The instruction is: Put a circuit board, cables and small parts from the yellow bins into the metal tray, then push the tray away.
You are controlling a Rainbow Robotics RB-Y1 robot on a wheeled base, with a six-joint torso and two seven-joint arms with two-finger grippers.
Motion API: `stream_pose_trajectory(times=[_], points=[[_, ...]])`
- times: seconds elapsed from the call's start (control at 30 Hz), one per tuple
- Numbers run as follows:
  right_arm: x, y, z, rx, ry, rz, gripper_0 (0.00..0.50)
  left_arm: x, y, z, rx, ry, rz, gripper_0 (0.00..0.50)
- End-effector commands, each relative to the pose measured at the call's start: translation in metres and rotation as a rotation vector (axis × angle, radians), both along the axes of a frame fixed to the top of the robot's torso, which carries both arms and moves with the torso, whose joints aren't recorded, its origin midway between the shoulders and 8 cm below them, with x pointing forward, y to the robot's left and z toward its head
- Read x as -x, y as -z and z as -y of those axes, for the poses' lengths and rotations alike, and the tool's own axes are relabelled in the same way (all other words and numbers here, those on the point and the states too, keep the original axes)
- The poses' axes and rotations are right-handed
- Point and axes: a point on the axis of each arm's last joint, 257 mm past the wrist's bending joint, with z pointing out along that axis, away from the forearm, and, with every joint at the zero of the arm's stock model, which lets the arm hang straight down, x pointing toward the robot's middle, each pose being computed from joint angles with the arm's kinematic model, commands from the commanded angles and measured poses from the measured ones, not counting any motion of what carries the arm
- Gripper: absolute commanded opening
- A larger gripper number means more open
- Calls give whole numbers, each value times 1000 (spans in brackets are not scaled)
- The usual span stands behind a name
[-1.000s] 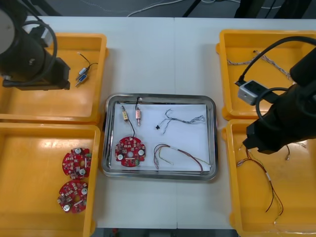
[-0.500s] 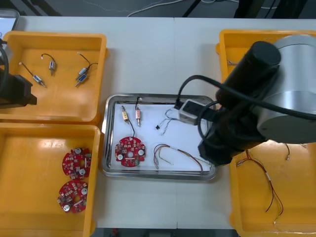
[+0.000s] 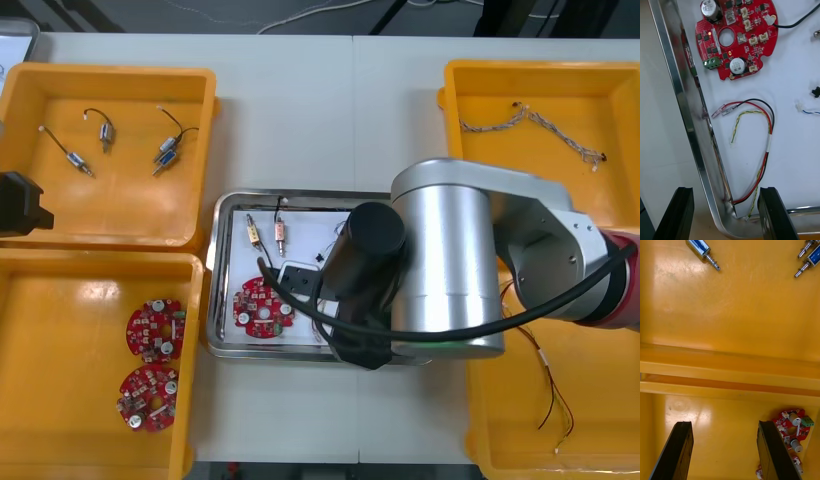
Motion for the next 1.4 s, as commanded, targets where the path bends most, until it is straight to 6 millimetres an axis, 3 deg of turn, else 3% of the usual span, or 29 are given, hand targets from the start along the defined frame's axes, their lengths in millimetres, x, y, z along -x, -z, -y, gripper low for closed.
stream_pose_trajectory(times=[0.03, 0.47, 0.77, 1.4], points=[[4, 3, -21, 26, -128, 62, 500, 0, -18, -13, -83, 63, 40, 500], [12, 51, -40, 90, -233, 110, 500, 0, -18, -12, -85, 74, 40, 500], [16, 72, -47, 120, -250, 106, 500, 0, -18, -12, -85, 74, 40, 500], [14, 83, -54, 138, -259, 118, 500, 0, -18, -12, -85, 74, 40, 500]])
